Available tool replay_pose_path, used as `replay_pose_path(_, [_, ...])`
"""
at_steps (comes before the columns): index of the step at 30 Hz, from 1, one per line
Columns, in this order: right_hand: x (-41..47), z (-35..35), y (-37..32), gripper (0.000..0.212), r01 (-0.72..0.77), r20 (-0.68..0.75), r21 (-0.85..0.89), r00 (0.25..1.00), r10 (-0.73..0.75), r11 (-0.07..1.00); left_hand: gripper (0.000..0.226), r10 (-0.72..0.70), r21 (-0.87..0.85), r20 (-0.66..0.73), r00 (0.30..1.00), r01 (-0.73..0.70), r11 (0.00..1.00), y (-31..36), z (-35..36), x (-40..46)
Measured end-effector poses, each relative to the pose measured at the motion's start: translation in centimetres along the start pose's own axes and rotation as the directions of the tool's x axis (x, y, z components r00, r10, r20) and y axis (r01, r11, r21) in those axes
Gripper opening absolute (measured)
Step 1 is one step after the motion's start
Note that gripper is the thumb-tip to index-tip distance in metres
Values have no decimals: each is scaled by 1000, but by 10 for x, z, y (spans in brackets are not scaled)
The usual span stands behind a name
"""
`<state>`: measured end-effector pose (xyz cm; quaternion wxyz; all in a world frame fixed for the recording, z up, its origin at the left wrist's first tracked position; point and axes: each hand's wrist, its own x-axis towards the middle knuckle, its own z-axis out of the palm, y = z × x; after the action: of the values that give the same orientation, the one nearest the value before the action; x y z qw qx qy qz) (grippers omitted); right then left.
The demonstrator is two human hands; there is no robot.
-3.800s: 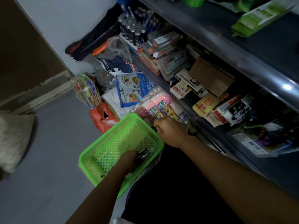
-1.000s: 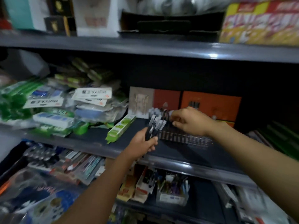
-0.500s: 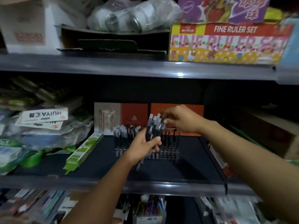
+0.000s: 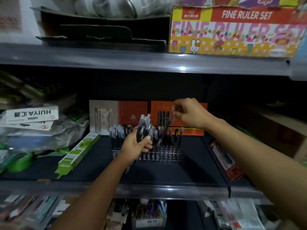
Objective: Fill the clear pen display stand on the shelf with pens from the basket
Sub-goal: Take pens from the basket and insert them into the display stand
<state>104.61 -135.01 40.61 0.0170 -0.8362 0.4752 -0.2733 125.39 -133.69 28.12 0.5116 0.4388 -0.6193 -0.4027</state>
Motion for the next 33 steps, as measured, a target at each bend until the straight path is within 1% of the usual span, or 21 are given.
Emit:
replay_pose_path(3, [3,5,5,14,-8,-2,-31,1000,8,999,10,2,20,9,1000,-2,1000,-1,-2,0])
replay_pose_path(7, [10,18,12,14,-7,-9,-143,1000,5,990,5,15,66,29,999,-17,998,-3,2,1])
replay_pose_path(9, [12,26,13,15,15,-11,-176,1000,-17,984,6,21,75,25,999,-23,997,-4,4,2])
replay_pose_path(14, [15,42,15,18,38,30,-234,999,-32,971,5,36,62,3,999,-36,997,-6,6,4])
replay_pose_path(18, [18,50,17,20,38,70,-263,997,-20,964,11,47,47,-2,999,-47,998,-9,7,5])
replay_pose_path(24, [19,58,19,20,60,99,-255,994,-36,965,12,45,30,3,999,-45,999,-13,9,6])
replay_pose_path(28, [19,63,20,24,66,150,-249,988,-29,966,13,62,30,13,998,-62,998,-12,11,6])
replay_pose_path(33, [20,74,25,28,45,186,-225,983,-2,973,11,57,22,25,998,-58,998,-15,11,7])
